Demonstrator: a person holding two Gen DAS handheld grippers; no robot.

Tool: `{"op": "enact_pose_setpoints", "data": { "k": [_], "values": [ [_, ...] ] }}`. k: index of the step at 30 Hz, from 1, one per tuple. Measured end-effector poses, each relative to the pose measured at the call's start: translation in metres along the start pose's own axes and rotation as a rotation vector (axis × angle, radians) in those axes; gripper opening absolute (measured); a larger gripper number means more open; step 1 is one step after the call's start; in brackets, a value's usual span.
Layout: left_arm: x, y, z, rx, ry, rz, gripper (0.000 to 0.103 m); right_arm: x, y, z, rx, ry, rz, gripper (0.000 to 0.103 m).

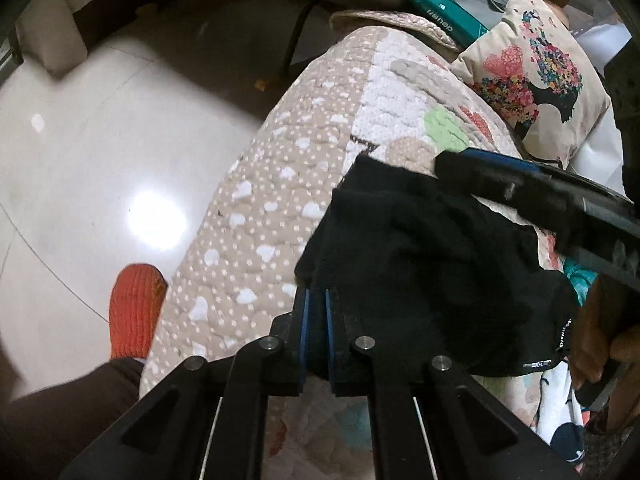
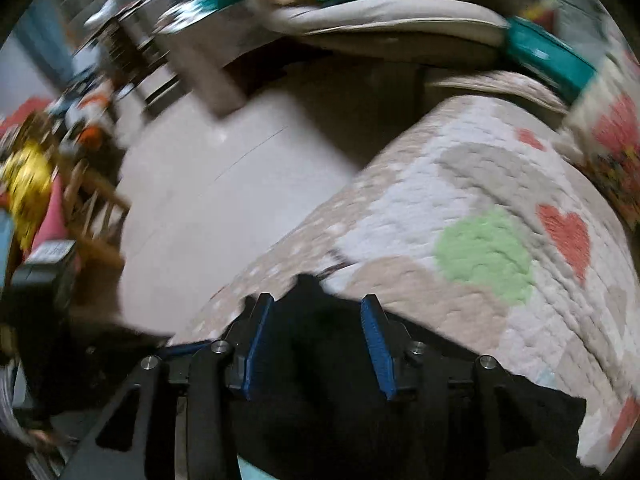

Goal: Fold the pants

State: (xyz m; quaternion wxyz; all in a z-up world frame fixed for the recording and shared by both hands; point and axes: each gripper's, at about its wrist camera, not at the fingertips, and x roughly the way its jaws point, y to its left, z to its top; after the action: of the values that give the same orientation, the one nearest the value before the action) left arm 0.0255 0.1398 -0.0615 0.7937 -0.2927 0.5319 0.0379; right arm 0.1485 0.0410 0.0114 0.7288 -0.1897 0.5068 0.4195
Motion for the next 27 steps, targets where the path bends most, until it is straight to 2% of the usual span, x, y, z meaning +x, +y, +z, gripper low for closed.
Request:
{"op": "enact_pose_setpoints", "data": {
  "k": [3, 7, 9, 10, 13, 17, 21, 25, 27],
  "values": [
    [0.000, 0.005, -0.005, -0.036, -0.004, -0.022, 0.006, 0.016, 0.022, -0.003, -0.098, 0.032, 0.002, 0.049],
    [0.001, 0.012, -0.007, -0.079, 0.008, -0.048, 0.006, 0.040, 0.040, -0.008, -0.165, 0.079, -0.010, 0.049],
    [0.001, 0.011, -0.006, -0.084, 0.008, -0.049, 0.006, 0.051, 0.044, -0.012, -0.203, 0.107, -0.054, 0.037],
    [0.001, 0.011, -0.006, -0.083, 0.008, -0.051, 0.006, 0.055, 0.043, -0.014, -0.210, 0.121, -0.076, 0.016],
    [-0.001, 0.009, -0.005, -0.078, -0.001, -0.053, 0.006, 0.049, 0.037, -0.014, -0.182, 0.101, -0.082, 0.011],
    [-0.003, 0.003, 0.008, -0.093, -0.044, -0.053, 0.006, 0.038, 0.031, -0.004, -0.151, 0.043, -0.106, 0.010],
    [0.003, -0.006, 0.024, -0.067, -0.080, 0.006, 0.006, 0.043, 0.021, 0.015, -0.093, 0.014, -0.143, 0.010],
    [0.014, -0.001, 0.027, -0.075, -0.069, 0.076, 0.006, 0.058, 0.005, 0.027, -0.001, 0.009, -0.176, 0.011],
    [0.019, 0.007, 0.027, -0.103, -0.046, 0.093, 0.006, 0.056, -0.003, 0.028, 0.048, -0.003, -0.171, 0.019]
  ]
}}
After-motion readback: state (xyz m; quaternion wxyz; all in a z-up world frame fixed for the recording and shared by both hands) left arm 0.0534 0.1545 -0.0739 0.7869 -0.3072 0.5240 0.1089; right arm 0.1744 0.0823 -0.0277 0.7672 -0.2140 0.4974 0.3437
